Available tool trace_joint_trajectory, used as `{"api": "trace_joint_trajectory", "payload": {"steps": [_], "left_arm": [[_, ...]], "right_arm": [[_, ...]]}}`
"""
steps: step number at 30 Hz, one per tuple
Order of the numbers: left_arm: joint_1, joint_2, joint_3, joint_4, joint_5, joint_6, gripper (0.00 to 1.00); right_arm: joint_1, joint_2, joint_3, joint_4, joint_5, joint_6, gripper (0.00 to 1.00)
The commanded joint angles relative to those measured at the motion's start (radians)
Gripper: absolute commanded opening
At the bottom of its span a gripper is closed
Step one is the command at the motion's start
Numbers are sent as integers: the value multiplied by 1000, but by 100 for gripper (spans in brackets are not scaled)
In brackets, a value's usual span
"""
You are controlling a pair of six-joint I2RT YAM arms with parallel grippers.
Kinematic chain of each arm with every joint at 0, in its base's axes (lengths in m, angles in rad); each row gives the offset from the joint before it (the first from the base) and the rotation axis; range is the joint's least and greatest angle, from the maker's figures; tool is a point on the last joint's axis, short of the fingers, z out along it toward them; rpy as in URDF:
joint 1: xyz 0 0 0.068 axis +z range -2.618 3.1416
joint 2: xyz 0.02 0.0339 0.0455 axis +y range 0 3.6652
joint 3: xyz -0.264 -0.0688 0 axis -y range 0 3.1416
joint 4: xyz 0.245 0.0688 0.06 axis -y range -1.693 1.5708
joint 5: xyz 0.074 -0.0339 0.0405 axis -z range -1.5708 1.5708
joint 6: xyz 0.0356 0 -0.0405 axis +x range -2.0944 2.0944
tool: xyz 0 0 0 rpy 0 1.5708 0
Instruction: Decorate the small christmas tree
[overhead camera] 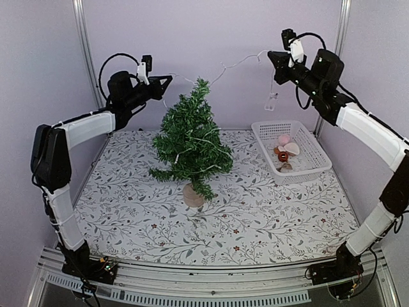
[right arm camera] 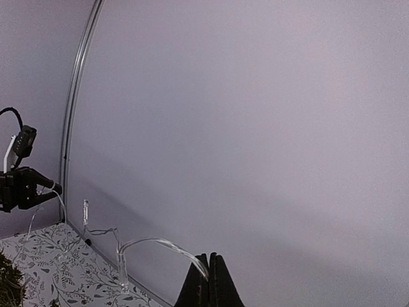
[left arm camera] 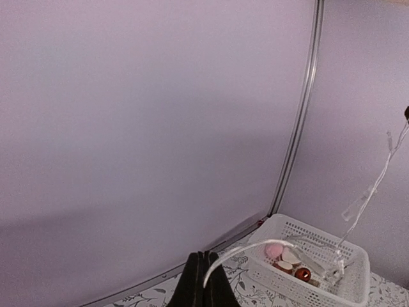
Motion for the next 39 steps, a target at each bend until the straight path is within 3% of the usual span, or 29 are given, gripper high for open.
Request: {"api": "trace_joint_trajectory", "payload": {"steps": [1,3,9,17,23,26,30,35,39], "left_arm": [[-40,48,55,-2,67,-30,0],[-55,62,77,-30,69,-33,4],[-70,33,95,-108,45,-27,34],[-55,-76,14,-187,5,8,52],[-50,-142,-42,-212,100,13,66],[-48,-159,-61,-250,204,23,67],[-18,-175,-99,-277,314,8,60],[33,-197,-187,-196,334,-128,64],[39,-206,-212,-192,316,-139,66]], "right_arm": [[-31,-162,-70,-20,69,11,0],[-43,-202,-101,-44,99,7,0],[-73,-301,-153,-95,188,7,0],[-89,-308,-157,-198,323,-9,0],[-102,-293,-166,-233,379,15,0],[-121,-286,-155,-247,374,30,0],[-130,-262,-132,-236,327,40,0],[-133,-208,-74,-252,326,41,0],[-136,-176,-28,-280,305,28,0]]}}
